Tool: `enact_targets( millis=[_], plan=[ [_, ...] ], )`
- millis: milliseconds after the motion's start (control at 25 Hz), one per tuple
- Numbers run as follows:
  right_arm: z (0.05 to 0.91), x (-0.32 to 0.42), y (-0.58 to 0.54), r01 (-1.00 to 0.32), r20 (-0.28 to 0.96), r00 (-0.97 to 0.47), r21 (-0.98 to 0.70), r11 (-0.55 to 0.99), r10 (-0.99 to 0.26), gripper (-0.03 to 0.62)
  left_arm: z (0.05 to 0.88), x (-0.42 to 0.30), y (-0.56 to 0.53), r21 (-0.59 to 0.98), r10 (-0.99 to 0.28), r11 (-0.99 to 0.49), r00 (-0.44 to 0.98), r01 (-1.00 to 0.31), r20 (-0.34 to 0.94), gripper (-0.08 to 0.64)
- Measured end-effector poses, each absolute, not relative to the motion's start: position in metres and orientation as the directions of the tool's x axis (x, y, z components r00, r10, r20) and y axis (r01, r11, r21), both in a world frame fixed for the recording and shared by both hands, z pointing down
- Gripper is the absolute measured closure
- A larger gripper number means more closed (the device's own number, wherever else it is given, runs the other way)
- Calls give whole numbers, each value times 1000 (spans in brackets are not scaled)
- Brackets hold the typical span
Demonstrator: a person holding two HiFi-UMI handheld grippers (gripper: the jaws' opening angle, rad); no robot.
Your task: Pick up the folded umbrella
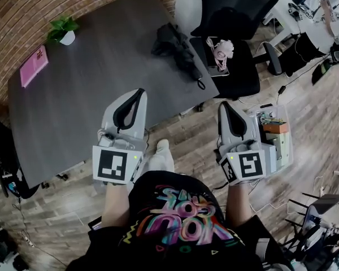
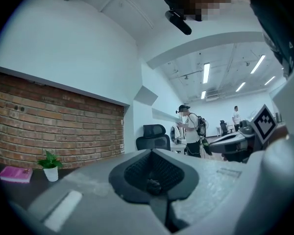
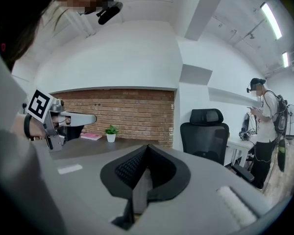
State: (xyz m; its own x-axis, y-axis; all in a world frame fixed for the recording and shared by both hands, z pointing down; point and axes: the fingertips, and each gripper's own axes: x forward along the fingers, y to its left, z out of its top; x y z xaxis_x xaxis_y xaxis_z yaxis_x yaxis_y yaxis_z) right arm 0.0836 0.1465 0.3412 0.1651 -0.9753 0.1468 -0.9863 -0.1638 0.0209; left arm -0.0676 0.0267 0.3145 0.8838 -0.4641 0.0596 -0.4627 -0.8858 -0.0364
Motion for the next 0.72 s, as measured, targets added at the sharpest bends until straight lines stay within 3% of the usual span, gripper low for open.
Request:
enact_targets(
  millis=[720],
  plan=[
    [356, 101, 72, -989, 192, 145, 20, -144, -971, 594, 327, -46, -40, 0, -461, -887, 884, -462, 75, 558]
  ],
)
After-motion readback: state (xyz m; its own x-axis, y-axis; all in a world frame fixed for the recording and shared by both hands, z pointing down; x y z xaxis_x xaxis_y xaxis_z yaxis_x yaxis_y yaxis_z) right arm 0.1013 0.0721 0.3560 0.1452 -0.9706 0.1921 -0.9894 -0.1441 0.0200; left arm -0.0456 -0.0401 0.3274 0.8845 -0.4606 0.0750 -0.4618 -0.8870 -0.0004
